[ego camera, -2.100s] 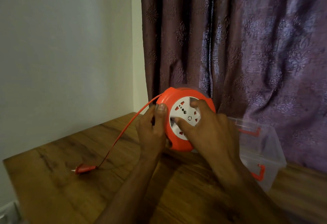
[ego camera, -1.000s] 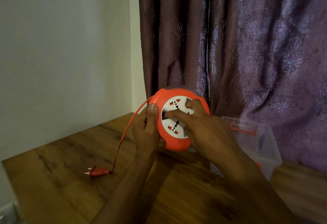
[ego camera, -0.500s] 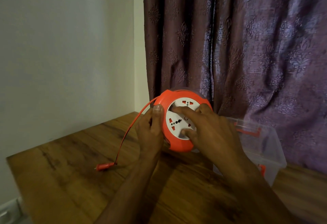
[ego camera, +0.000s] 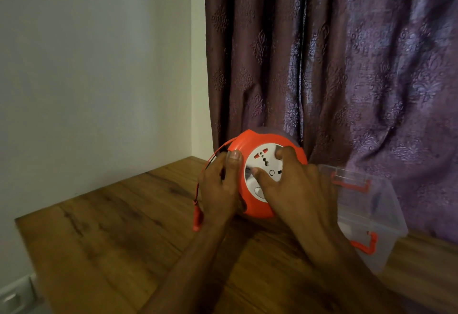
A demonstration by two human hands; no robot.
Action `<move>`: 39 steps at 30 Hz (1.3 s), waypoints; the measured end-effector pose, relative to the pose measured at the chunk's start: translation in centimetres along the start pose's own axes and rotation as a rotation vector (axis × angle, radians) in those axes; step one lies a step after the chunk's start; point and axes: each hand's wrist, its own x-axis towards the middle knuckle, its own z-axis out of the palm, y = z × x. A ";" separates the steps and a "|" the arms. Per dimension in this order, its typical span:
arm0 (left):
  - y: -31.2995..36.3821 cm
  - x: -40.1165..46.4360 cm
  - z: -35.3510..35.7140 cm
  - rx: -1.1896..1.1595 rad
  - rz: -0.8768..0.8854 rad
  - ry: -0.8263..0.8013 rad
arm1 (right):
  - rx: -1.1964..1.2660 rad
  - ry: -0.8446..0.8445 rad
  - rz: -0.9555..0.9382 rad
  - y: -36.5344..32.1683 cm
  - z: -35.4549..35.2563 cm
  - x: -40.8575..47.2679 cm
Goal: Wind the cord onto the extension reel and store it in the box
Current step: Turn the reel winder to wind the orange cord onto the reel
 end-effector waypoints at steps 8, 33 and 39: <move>-0.5 0.0 -0.1 0.046 -0.027 -0.002 | -0.034 -0.178 0.002 -0.2 -1.0 0.3; -0.5 0.0 -0.1 -0.136 -0.181 0.002 | -0.157 -0.155 -0.265 1.4 0.1 0.8; -0.2 -0.3 0.2 -0.080 -0.184 0.027 | -0.046 -0.104 -0.134 1.4 0.6 0.8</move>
